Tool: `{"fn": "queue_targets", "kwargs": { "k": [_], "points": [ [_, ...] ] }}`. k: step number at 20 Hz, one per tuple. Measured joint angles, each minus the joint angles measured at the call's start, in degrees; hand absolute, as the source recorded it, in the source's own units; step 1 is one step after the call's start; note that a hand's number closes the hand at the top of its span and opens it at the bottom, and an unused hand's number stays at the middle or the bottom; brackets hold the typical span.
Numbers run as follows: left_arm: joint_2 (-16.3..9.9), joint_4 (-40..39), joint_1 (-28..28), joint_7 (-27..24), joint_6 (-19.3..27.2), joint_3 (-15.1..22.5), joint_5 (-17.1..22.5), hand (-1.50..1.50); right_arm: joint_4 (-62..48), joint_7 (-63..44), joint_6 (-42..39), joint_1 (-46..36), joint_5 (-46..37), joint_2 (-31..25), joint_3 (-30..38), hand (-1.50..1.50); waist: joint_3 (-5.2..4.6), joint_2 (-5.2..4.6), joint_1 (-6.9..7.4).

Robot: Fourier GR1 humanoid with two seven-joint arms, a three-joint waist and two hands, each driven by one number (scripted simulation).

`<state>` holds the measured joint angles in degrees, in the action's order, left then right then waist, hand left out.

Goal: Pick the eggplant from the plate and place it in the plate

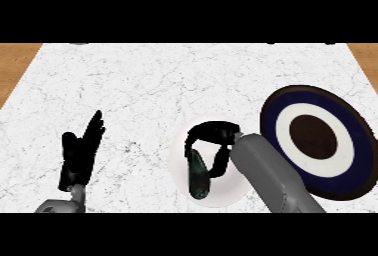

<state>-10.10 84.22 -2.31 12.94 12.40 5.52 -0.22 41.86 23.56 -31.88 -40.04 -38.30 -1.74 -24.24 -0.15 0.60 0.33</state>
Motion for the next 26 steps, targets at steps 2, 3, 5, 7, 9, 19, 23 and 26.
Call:
{"fn": "queue_targets", "kwargs": {
  "k": [2,3,5,7,9,19,23,26],
  "points": [
    [0.3,-0.1,0.7,-0.7,0.0,0.0,-0.7,0.00,0.1,1.8,1.3,0.5,-1.3,0.0,0.3,1.50,0.07,0.02,0.01],
    [0.4,0.0,0.5,-0.6,-0.3,-0.1,-0.8,0.00,0.6,2.0,1.9,0.9,-1.7,0.0,0.7,1.50,0.12,-0.03,0.01],
    [0.7,-0.5,0.4,-0.8,-0.6,-0.5,-0.9,0.00,0.2,2.0,3.7,0.7,-2.4,0.5,2.0,1.50,0.19,-0.13,0.07],
    [1.1,0.1,0.6,-0.3,-0.1,-0.1,-1.5,0.00,-0.9,1.5,6.3,-0.2,-2.6,0.5,3.9,1.50,0.22,-0.28,0.18],
    [0.6,0.4,0.8,-0.1,-0.5,-0.8,-1.1,0.00,0.3,-1.1,10.3,0.3,-3.3,0.1,5.3,1.50,0.19,-0.28,-0.19],
    [-0.1,0.0,2.7,-0.1,0.2,-2.8,-0.6,0.00,11.3,-29.2,40.2,3.6,-17.7,-4.3,8.4,1.50,-0.02,1.08,-4.13],
    [-0.2,0.0,3.1,-0.1,0.3,-3.2,-0.4,0.00,21.3,-38.3,48.2,6.4,-23.6,-3.9,7.8,1.50,0.00,1.21,-4.59],
    [-0.8,0.6,3.3,0.1,0.0,-3.5,-0.3,0.00,29.7,-45.7,51.2,9.1,-29.1,-4.1,7.1,1.50,0.01,1.12,-4.41]
  ]
}}
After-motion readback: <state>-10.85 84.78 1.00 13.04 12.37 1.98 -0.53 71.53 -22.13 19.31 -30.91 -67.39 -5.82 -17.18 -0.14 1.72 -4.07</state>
